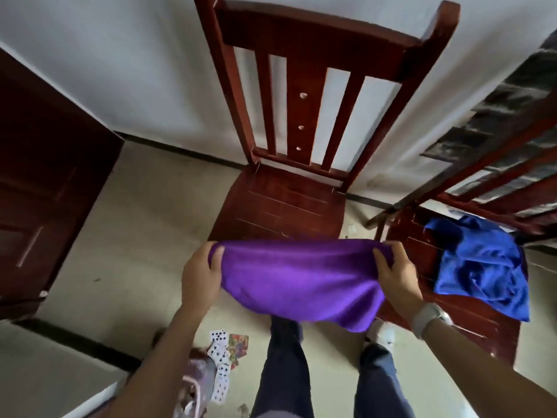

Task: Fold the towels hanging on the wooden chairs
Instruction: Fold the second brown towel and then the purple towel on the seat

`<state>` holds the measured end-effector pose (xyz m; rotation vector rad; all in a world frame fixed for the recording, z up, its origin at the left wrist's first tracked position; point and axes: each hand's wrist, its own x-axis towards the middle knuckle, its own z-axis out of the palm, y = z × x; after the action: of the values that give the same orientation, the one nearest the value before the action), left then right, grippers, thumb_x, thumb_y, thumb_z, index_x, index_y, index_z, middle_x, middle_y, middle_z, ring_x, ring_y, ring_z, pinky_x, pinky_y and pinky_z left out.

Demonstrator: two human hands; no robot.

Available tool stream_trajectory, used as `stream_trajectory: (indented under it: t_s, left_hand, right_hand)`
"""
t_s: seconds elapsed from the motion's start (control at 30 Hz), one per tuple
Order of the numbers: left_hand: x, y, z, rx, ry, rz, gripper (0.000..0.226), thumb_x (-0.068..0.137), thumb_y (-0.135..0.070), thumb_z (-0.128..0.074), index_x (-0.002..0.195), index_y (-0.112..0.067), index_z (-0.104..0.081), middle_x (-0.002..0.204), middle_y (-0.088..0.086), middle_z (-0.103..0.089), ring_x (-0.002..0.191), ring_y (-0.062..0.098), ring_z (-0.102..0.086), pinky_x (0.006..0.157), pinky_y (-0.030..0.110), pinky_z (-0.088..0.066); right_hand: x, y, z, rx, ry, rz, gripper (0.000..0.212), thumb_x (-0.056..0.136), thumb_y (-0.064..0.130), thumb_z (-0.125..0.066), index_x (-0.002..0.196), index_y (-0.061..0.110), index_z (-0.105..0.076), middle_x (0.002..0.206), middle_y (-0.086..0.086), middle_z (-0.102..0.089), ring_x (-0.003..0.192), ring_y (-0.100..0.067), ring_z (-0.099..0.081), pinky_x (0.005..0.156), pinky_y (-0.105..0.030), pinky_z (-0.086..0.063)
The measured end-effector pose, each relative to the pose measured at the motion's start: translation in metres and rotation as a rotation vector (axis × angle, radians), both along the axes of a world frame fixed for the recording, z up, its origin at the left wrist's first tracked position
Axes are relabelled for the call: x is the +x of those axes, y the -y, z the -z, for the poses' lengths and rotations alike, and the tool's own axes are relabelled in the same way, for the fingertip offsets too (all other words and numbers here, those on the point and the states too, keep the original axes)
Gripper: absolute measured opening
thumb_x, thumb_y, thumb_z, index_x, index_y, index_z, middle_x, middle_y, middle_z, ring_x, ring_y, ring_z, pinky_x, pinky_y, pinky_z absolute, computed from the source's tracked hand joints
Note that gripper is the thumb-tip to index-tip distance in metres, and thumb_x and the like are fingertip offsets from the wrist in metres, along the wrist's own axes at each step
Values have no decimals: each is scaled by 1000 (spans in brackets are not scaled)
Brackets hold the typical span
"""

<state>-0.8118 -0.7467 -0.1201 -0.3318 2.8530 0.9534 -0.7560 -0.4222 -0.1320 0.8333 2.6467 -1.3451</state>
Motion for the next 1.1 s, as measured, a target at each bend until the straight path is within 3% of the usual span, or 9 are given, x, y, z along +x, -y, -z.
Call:
stream_trajectory:
  t_s: [0.23, 0.37, 0.47, 0.57, 0.67, 0.77, 0.9, 1.0, 1.1]
  left_hand:
    - [-123, 17, 93, -113, 8, 101, 30, 94, -28, -48, 105, -4, -61, 95, 27, -65, 90, 43, -59, 65, 33, -35]
    - [-181, 13, 141, -135, -35, 102, 34, 94, -34, -45, 104, -5, -62, 94, 25, -65, 87, 42, -59, 69, 36, -40]
    - [-213, 7, 163, -150, -91, 70, 35, 94, -34, -44, 107, -6, -61, 97, 25, -65, 90, 43, -58, 73, 39, -42]
    - [-227, 5, 179, -144, -63, 10, 41, 94, -31, -45, 129, -8, -47, 126, 20, -54, 115, 37, -49, 93, 44, -38]
    - [-201, 8, 194, -68, 12, -71, 45, 92, -19, -49, 132, -1, -41, 133, 22, -45, 123, 35, -41, 99, 41, -34]
    - [-136, 8, 209, 88, 114, -197, 33, 88, -8, -51, 119, 5, -51, 116, 27, -54, 106, 37, -53, 94, 42, -41]
    - [-38, 1, 224, 150, 266, -442, 19, 86, -4, -55, 101, 8, -56, 96, 26, -59, 88, 36, -58, 80, 36, -42]
    - [8, -11, 231, 256, 381, -664, 24, 85, -8, -60, 102, 6, -50, 87, 16, -53, 81, 24, -51, 87, 45, -44]
    - [23, -19, 239, 474, 546, -789, 31, 87, -16, -61, 110, -3, -43, 93, 10, -47, 85, 21, -46, 87, 39, -41]
  right_hand:
    - [-109, 20, 78, 162, 92, 61, 23, 89, 20, -57, 104, 3, -60, 99, -24, -66, 95, -40, -59, 74, -35, -42]
    - [-165, 16, 118, 210, 69, 71, 23, 88, 24, -56, 104, 8, -62, 98, -20, -67, 94, -37, -60, 71, -31, -38]
    - [-199, 15, 141, 118, 38, 155, 25, 87, 21, -56, 108, 9, -60, 103, -18, -66, 95, -36, -60, 79, -37, -46]
    - [-212, 16, 160, -129, 70, 291, 37, 86, 13, -55, 121, 8, -49, 114, -15, -59, 101, -35, -60, 90, -49, -48]
    - [-186, 18, 184, -114, 209, 268, 32, 85, 11, -51, 117, 6, -53, 115, -18, -61, 102, -33, -58, 89, -46, -44]
    - [-127, 20, 208, -73, 347, 248, 27, 87, 9, -51, 112, 6, -58, 110, -16, -64, 94, -24, -57, 77, -28, -41]
    - [-65, 12, 240, -182, 490, 337, 45, 86, -1, -47, 131, 4, -41, 133, -16, -50, 103, -23, -50, 76, -29, -38]
    - [-47, 6, 254, -289, 508, 368, 55, 86, -2, -43, 138, 11, -34, 143, -8, -40, 107, -15, -40, 69, -25, -36]
    - [-46, 5, 264, -419, 499, 381, 63, 82, -4, -39, 140, 17, -31, 143, -1, -39, 111, -14, -43, 84, -26, -34]
